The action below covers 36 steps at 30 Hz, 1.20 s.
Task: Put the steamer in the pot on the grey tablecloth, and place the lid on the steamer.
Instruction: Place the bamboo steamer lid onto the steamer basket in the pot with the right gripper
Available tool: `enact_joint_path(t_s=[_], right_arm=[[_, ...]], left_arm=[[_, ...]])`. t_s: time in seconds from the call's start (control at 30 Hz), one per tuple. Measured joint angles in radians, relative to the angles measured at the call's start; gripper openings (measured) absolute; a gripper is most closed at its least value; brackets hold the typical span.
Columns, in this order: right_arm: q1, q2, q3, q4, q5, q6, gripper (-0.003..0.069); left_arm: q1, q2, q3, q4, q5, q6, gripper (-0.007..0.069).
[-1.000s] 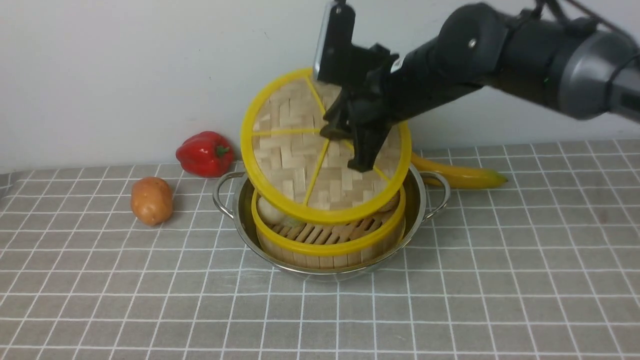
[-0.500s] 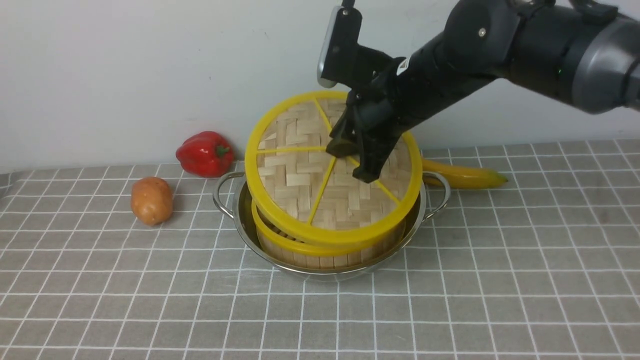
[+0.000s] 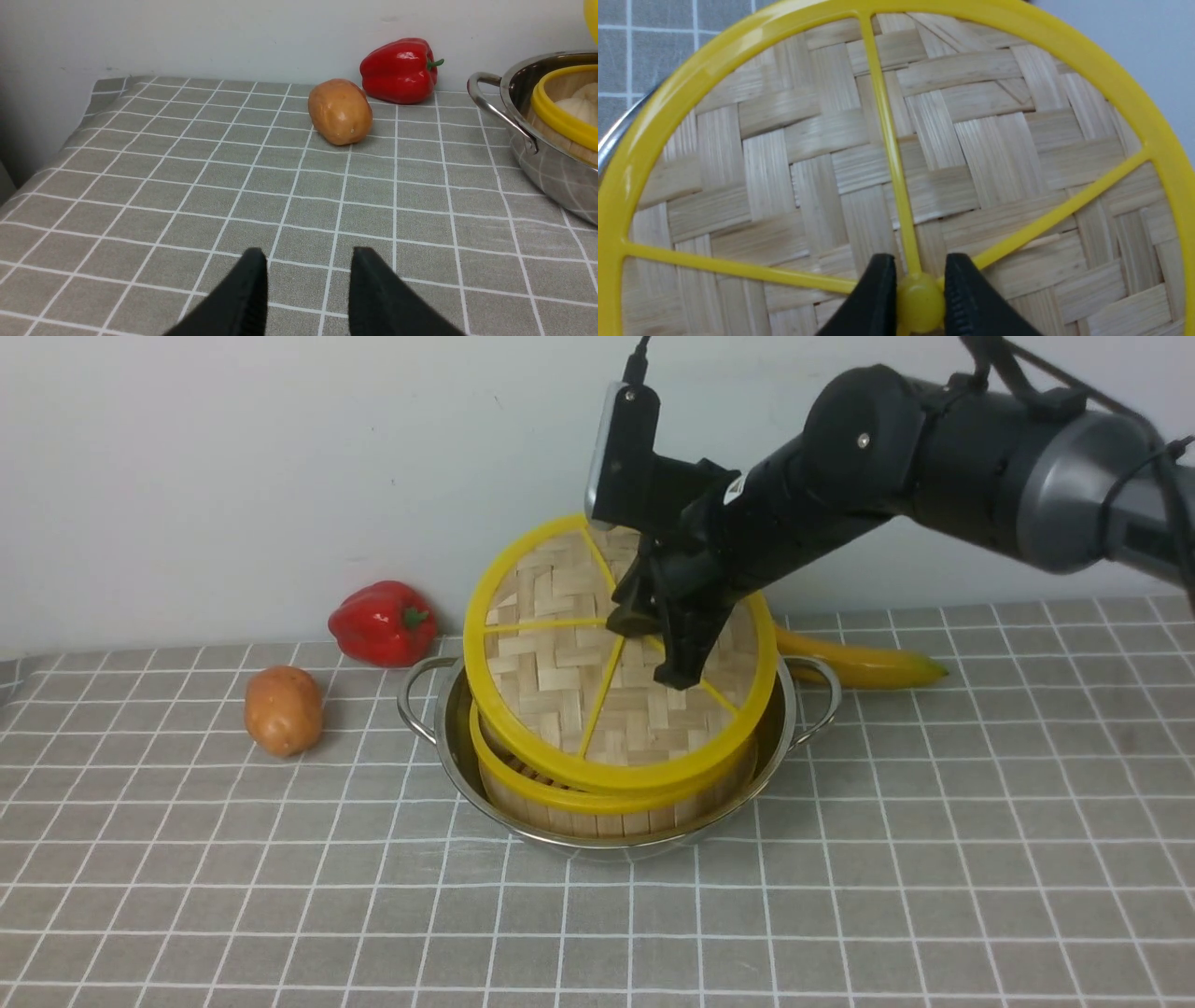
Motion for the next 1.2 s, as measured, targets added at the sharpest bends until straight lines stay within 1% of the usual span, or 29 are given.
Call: enact_joint_path(t_s=[0.43, 0.6, 1.2], right_arm=[[0.000, 0.001, 0.000, 0.004, -0.001, 0.000, 0.0146], [0.000, 0.013, 0.000, 0.025, -0.002, -0.001, 0.0146], [0.000, 0.030, 0.000, 0.026, -0.020, -0.070, 0.0146]], left_arm=[[0.000, 0.000, 0.000, 0.000, 0.000, 0.000, 0.0243], [0.000, 0.000, 0.000, 0.000, 0.000, 0.000, 0.0243], [0.000, 0.000, 0.000, 0.000, 0.000, 0.000, 0.0243]])
